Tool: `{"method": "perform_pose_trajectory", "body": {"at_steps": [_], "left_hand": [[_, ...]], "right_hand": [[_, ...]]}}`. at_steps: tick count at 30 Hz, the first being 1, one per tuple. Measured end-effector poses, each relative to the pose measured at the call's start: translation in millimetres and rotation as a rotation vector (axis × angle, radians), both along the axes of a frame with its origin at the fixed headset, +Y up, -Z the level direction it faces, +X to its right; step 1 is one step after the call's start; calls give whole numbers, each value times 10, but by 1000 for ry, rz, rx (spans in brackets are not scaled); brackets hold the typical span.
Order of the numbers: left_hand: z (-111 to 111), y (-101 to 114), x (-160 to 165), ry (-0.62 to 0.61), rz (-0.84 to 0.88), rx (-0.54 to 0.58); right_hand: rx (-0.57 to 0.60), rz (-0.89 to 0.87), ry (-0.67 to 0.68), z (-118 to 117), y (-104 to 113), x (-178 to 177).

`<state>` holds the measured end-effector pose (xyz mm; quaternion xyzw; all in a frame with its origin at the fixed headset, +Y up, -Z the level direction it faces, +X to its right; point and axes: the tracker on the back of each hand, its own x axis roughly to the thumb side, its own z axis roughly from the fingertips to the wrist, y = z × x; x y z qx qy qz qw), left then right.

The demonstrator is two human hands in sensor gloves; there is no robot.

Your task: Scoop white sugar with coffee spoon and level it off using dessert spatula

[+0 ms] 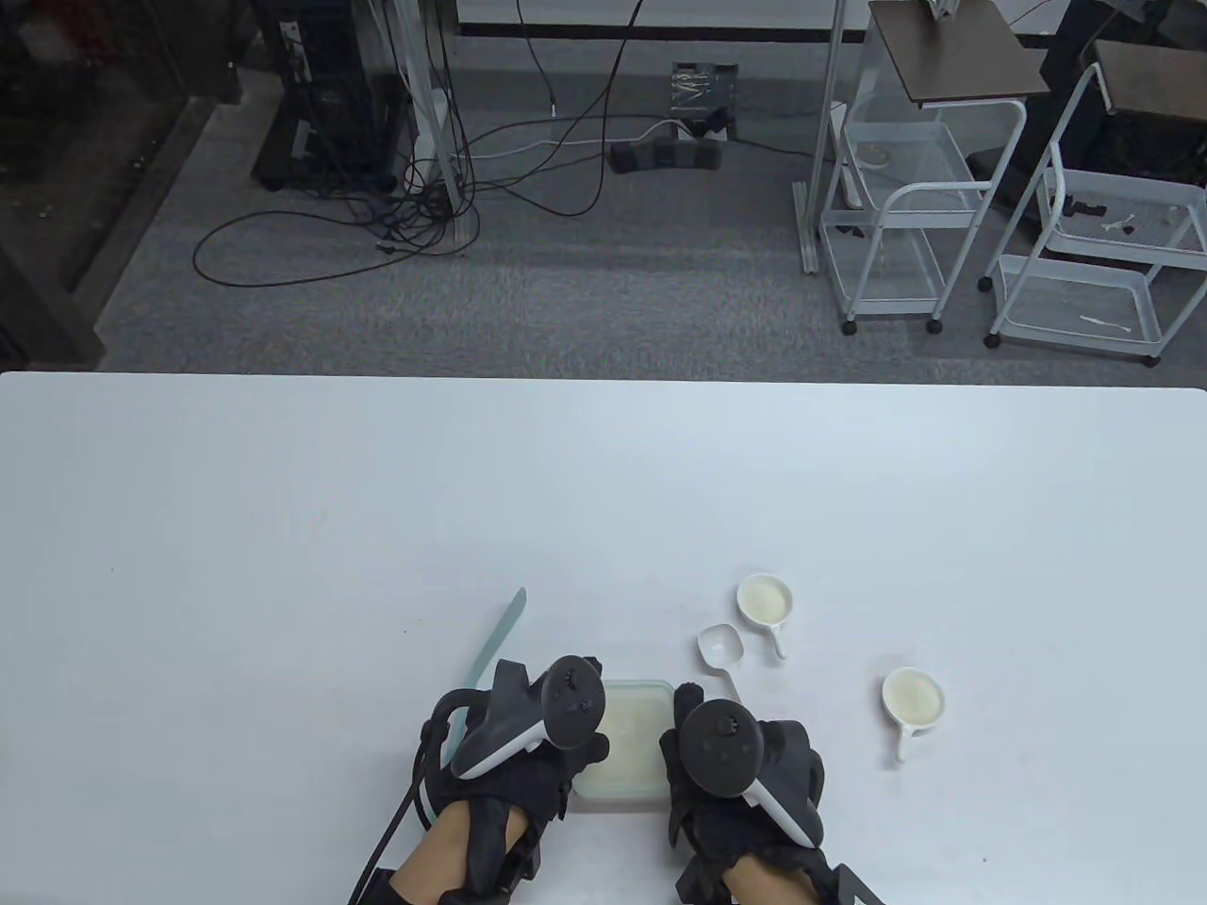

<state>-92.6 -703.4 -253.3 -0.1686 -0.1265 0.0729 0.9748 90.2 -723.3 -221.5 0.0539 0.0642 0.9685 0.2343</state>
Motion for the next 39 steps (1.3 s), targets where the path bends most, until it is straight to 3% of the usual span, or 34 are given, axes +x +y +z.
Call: {"method": "perform_pose_trajectory", "body": {"at_steps": [8, 12, 15, 18, 26, 33, 39], "left_hand": [[-10, 45, -51, -8, -32, -47], [-8, 170, -135, 28, 3, 67], [20, 246, -141, 26, -42, 195], [47, 277, -118, 16, -80, 255], [82, 287, -87, 10, -81, 282], [74, 322, -120, 19, -40, 312], [79, 318, -116, 13, -42, 295]], "right_hand": [[35, 47, 8, -11, 81, 46], [82, -8, -16, -10, 202, 135], [90, -17, -26, 1, 228, 184], [87, -13, -24, 8, 222, 202], [103, 14, -9, 19, 238, 162], [217, 134, 53, 4, 273, 116], [203, 132, 48, -20, 255, 122]]}}
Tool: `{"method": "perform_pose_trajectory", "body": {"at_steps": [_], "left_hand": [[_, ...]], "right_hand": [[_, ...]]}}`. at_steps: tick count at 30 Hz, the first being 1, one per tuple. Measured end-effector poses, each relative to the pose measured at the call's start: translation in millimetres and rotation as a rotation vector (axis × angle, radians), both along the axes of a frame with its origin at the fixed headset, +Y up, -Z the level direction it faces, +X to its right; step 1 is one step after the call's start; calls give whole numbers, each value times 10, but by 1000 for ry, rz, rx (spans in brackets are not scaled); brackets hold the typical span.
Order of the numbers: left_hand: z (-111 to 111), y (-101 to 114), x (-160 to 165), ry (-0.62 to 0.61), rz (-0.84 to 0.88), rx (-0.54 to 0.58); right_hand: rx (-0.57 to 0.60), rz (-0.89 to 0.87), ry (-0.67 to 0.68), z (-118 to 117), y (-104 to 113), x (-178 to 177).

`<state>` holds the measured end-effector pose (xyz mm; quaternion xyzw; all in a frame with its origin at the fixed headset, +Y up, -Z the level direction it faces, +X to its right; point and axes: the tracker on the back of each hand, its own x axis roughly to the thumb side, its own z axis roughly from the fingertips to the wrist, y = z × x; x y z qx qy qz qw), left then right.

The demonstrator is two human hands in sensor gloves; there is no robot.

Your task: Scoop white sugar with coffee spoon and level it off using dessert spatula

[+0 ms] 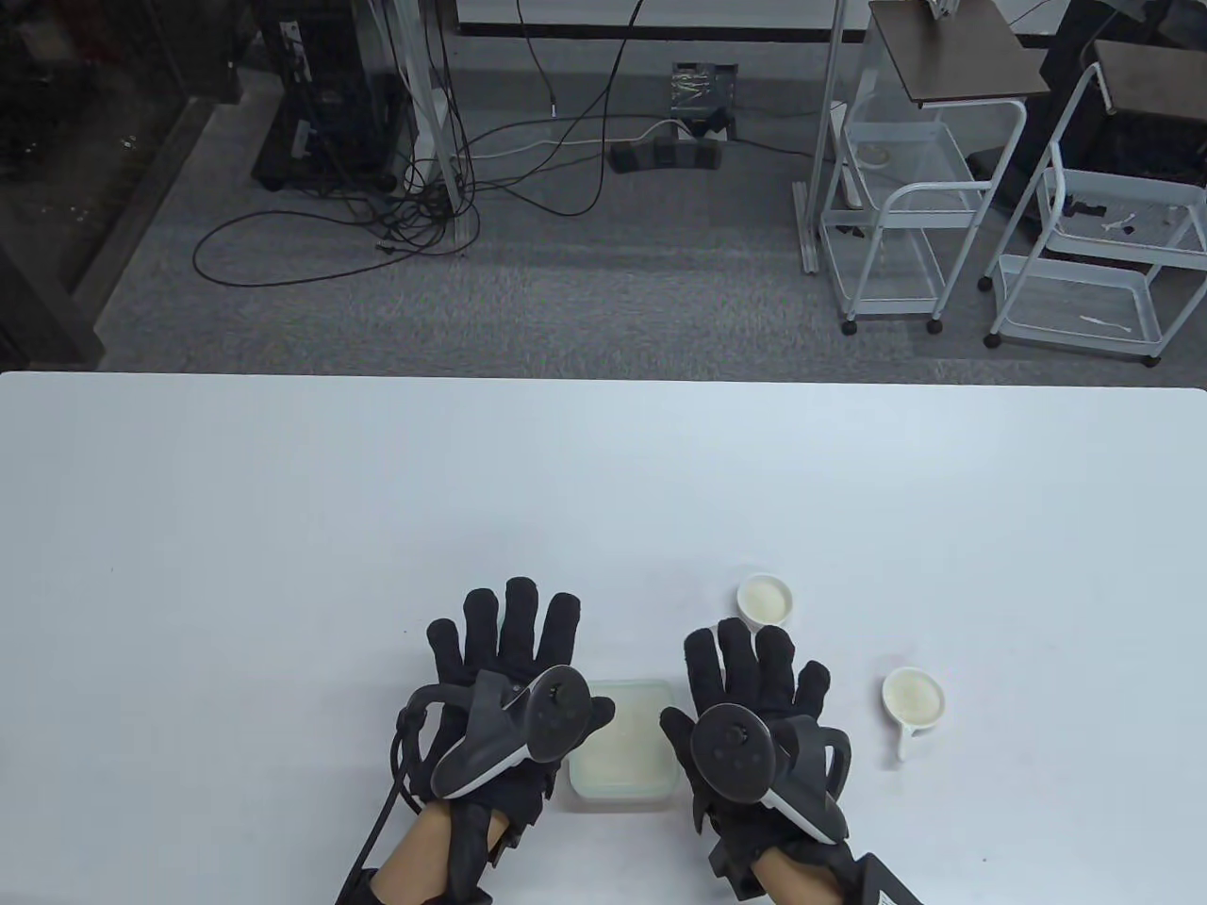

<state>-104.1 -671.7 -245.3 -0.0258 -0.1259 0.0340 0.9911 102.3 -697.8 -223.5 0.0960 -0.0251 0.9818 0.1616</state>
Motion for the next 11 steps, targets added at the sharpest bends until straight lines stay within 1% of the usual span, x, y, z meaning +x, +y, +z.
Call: {"method": "perform_pose_trajectory", "body": {"at_steps": [11], "left_hand": [[9, -1, 7, -1, -10, -14]], "right_hand": [[-14, 4, -10, -5, -10, 12]]}}
